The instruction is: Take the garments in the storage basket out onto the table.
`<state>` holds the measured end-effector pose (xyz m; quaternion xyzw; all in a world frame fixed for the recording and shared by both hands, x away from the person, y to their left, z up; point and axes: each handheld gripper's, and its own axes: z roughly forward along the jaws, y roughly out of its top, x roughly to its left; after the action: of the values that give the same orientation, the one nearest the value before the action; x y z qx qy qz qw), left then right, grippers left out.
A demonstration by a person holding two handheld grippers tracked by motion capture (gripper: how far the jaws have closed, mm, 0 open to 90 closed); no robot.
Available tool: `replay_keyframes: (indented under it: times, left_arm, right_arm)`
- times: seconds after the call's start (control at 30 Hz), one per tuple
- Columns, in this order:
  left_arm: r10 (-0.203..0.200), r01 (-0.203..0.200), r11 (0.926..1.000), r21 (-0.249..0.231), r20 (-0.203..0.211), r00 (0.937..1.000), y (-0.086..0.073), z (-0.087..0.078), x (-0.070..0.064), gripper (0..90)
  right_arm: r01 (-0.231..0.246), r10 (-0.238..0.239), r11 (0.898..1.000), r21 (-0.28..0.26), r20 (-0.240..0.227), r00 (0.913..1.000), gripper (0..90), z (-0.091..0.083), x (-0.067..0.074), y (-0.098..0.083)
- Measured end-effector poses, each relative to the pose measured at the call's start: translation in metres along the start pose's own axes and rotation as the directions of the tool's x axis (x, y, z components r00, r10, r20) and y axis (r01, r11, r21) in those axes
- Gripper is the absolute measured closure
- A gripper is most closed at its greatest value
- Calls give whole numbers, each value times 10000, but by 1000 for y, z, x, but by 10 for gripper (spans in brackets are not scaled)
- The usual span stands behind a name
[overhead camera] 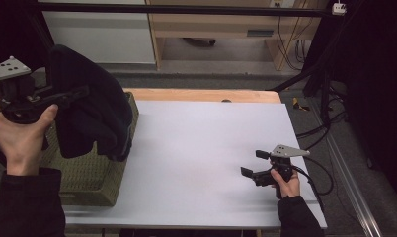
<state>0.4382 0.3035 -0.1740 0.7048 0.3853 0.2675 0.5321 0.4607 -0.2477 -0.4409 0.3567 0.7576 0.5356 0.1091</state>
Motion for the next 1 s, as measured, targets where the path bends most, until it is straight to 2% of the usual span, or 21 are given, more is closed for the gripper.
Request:
replay_keyframes:
  times: [0.27, 0.3, 0.53, 0.63, 1.0]
  left_arm:
    - [185, -187, 9998, 40, 349, 9992, 5, 14, -13, 729]
    - [154, -159, 9998, 88, 590, 9981, 6, 19, -18, 728]
    - [228, -240, 9997, 111, 947, 9952, 10, 35, -30, 728]
    - [264, -290, 9994, 208, 1133, 9932, 10, 48, -38, 728]
    - [332, -403, 9975, 579, 1187, 9924, 9, 79, -49, 728]
  right_arm:
    - [18, -18, 10000, 5, -7, 10000, 26, -1, 0, 0]
    - [12, -12, 10000, 0, -11, 10000, 26, -1, 0, 0]
    - [-11, 11, 10000, -42, -8, 10000, 26, -1, 0, 0]
    - [-19, 19, 10000, -41, -11, 10000, 26, -1, 0, 0]
    - [3, -3, 10000, -42, -5, 10000, 27, -2, 0, 1]
